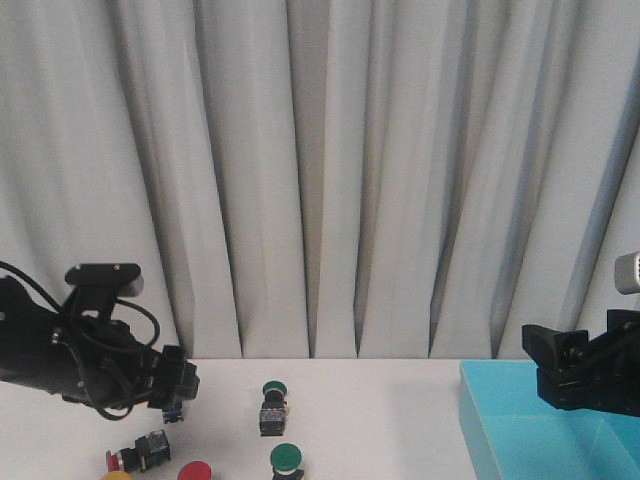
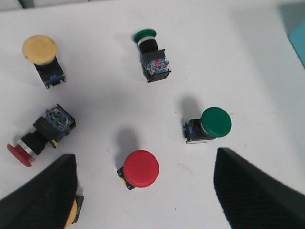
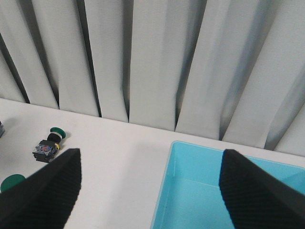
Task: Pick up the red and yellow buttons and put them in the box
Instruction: 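Lower the left gripper over the red-capped button switch, then close the left gripper on the red-capped button and lift it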
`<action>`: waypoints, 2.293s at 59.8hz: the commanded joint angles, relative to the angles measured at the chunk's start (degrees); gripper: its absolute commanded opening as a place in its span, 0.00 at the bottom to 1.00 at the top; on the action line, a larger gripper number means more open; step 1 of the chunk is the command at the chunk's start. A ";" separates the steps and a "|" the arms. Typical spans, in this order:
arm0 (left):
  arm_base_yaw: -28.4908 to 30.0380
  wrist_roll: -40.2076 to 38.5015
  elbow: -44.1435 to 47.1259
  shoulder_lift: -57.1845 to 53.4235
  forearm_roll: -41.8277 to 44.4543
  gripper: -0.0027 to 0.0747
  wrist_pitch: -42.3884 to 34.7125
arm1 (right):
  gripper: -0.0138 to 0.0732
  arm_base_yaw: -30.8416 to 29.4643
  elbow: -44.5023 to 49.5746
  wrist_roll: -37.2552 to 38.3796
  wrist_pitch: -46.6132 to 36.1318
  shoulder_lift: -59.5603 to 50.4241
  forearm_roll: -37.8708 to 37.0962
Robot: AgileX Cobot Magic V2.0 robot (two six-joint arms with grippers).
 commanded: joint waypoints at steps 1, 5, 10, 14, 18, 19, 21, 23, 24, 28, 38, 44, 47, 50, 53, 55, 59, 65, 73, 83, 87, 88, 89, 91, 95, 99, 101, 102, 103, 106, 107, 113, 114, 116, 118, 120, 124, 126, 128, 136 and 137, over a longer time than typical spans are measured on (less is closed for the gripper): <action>-0.27 -0.92 -2.13 -0.37 -0.84 0.69 -3.09 | 0.81 -0.05 -2.07 -0.03 -2.95 -0.81 0.00; -0.27 -0.86 -2.13 0.75 -0.78 0.66 -3.80 | 0.81 -0.05 -2.07 -0.03 -2.41 -0.81 0.00; -0.27 -0.14 -2.13 2.22 -0.78 0.66 -3.87 | 0.81 -0.05 -2.07 -0.03 -1.95 -0.81 0.00; -0.27 0.67 -2.13 3.90 -0.78 0.66 -3.21 | 0.81 -0.05 -2.07 -0.03 -1.39 -0.81 0.00; -0.32 0.67 -2.13 5.61 -0.78 0.66 -2.35 | 0.81 -0.05 -2.07 -0.03 -0.87 -0.81 0.00; -0.32 0.67 -2.13 5.93 -0.78 0.66 -2.23 | 0.81 -0.05 -2.07 -0.03 -0.74 -0.81 0.00; -0.35 0.67 -2.13 6.75 -0.78 0.66 -2.02 | 0.81 -0.05 -2.07 -0.03 -0.58 -0.81 0.00; -0.35 0.67 -2.19 7.52 -0.78 0.66 -1.93 | 0.81 -0.05 -2.07 -0.03 -0.37 -0.81 0.00; -0.35 0.67 -2.32 7.81 -0.78 0.66 -1.89 | 0.81 -0.05 -2.07 -0.03 -0.31 -0.81 0.00; -0.35 0.67 -3.74 9.38 -0.78 0.66 -0.17 | 0.81 -0.05 -2.07 -0.03 0.07 -0.81 0.00; -1.31 0.67 -9.31 13.39 -0.73 0.71 5.25 | 0.81 -0.05 -2.07 -0.33 1.56 -0.81 0.00; -2.97 0.67 -12.84 15.57 -0.15 0.72 7.18 | 0.81 -0.05 -2.07 -0.44 2.49 -0.81 0.00; -3.85 0.67 -14.44 16.81 0.91 0.72 8.21 | 0.81 -0.05 -2.07 -0.44 2.96 -0.81 0.00; -4.53 0.57 -15.79 17.78 2.44 0.72 9.11 | 0.81 -0.05 -2.07 -0.44 3.42 -0.81 0.00; -5.15 0.05 -17.22 18.79 4.71 0.72 10.68 | 0.81 -0.05 -2.07 -0.44 3.91 -0.81 0.00; -5.50 -0.67 -18.12 19.29 6.04 0.72 11.51 | 0.81 -0.05 -2.07 -0.44 4.15 -0.81 0.00; -5.60 -3.71 -19.62 20.13 9.71 0.72 12.81 | 0.81 -0.05 -2.07 -0.44 4.67 -0.81 0.00; -5.60 -7.88 -21.06 20.55 12.47 0.72 13.45 | 0.81 -0.05 -2.07 -0.44 5.28 -0.81 0.00; -5.60 -8.46 -21.34 20.61 12.66 0.72 14.46 | 0.81 -0.05 -2.07 -0.44 5.29 -0.81 0.00; -5.60 -8.46 -21.34 20.74 12.75 0.72 16.25 | 0.81 -0.05 -2.07 -0.65 5.23 -0.81 0.00; -5.60 -8.63 -21.34 20.74 12.82 0.72 16.24 | 0.81 -0.05 -2.07 -0.65 5.23 -0.81 0.00; -5.60 -8.62 -21.34 20.74 12.76 0.72 16.24 | 0.81 -0.05 -2.07 -0.65 5.23 -0.81 0.00; -5.60 -8.62 -21.34 20.74 12.76 0.72 16.24 | 0.81 -0.05 -2.07 -0.65 5.29 -0.81 0.00; -5.60 -8.69 -21.34 20.99 12.71 0.72 16.32 | 0.81 -0.05 -2.07 -0.65 5.36 -0.81 0.00; -5.60 -8.99 -21.34 21.65 12.71 0.72 16.84 | 0.81 -0.05 -2.07 -0.65 5.41 -0.81 0.00; -5.60 -8.99 -21.34 22.67 12.77 0.72 17.93 | 0.81 -0.05 -2.07 -0.65 5.47 -0.81 0.00; -5.60 -8.99 -21.34 23.36 13.01 0.72 18.43 | 0.81 -0.05 -2.07 -0.65 5.47 -0.81 0.00; -5.60 -8.99 -21.34 23.51 13.16 0.72 18.57 | 0.81 -0.05 -2.07 -0.65 5.47 -0.81 0.00; -5.60 -8.99 -21.34 23.58 13.23 0.72 18.56 | 0.81 -0.05 -2.07 -0.65 5.47 -0.81 0.00; -5.60 -8.99 -21.34 24.13 13.23 0.72 18.62 | 0.81 -0.05 -2.07 -0.65 5.60 -0.81 0.00; -5.60 -8.99 -21.34 24.31 13.17 0.72 18.62 | 0.81 -0.05 -2.07 -0.65 5.67 -0.81 0.00; -5.60 -8.99 -21.34 25.03 12.46 0.72 18.78 | 0.81 -0.05 -2.07 -0.65 5.99 -0.81 0.00; -5.60 -8.99 -21.34 25.10 12.35 0.72 18.78 | 0.81 -0.05 -2.07 -0.65 5.99 -0.81 0.00; -5.60 -8.99 -21.34 25.22 12.29 0.72 18.78 | 0.81 -0.05 -2.07 -0.65 6.12 -0.81 0.00; -5.60 -8.99 -21.34 25.43 12.29 0.72 18.66 | 0.81 -0.05 -2.07 -0.65 6.12 -0.81 0.00; -5.60 -8.99 -21.34 25.60 12.34 0.72 18.37 | 0.81 -0.05 -2.07 -0.65 6.12 -0.81 0.00; -5.60 -8.99 -21.34 25.66 12.41 0.72 17.65 | 0.81 -0.05 -2.07 -0.65 6.12 -0.81 0.00; -5.60 -8.99 -21.34 25.66 12.41 0.72 17.28 | 0.81 -0.05 -2.07 -0.65 6.12 -0.81 0.00; -5.60 -8.99 -21.34 25.66 12.41 0.72 16.95 | 0.81 -0.05 -2.07 -0.65 6.12 -0.81 0.00; -5.60 -8.84 -21.34 25.72 12.34 0.67 15.76 | 0.81 -0.05 -2.07 -0.65 6.12 -0.81 0.00; -5.60 -8.77 -21.34 25.78 12.61 0.65 15.57 | 0.81 -0.05 -2.07 -0.65 6.12 -0.81 0.00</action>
